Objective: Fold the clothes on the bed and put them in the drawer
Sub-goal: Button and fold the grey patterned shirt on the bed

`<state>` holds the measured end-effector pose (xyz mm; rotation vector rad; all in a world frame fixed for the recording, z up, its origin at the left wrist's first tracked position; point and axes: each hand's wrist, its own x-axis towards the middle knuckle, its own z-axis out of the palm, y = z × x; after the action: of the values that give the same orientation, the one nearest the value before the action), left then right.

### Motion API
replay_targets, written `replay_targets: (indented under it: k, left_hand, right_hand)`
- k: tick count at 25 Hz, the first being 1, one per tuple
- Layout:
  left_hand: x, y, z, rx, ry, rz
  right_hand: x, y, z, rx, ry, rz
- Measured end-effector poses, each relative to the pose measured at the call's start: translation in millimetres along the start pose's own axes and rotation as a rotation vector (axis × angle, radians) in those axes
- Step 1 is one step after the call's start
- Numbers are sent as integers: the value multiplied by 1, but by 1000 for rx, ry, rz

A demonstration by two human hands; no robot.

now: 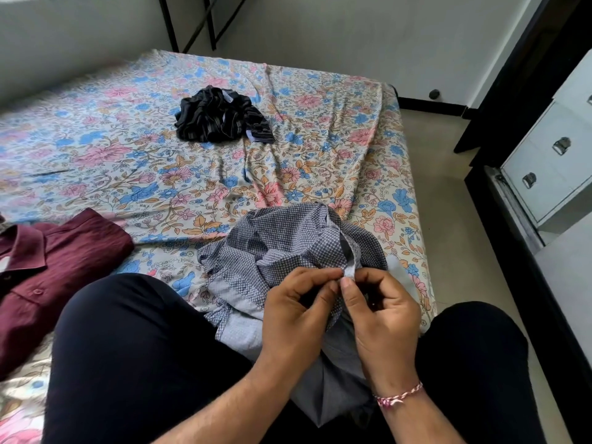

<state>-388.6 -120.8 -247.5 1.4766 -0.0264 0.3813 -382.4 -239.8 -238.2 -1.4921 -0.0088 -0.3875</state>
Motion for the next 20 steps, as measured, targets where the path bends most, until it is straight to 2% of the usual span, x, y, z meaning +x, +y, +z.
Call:
replay_targets:
  k: [9, 17, 20]
  left_hand:
    - [4, 4, -1, -230, 47, -151]
    - [4, 7, -1, -150, 46, -73]
    - [5, 5, -1, -90, 58, -27]
  right_hand:
    - [4, 0, 3, 162, -50, 177]
    - [2, -2, 3, 243, -79, 206]
    - [2, 2, 1, 175, -92, 169]
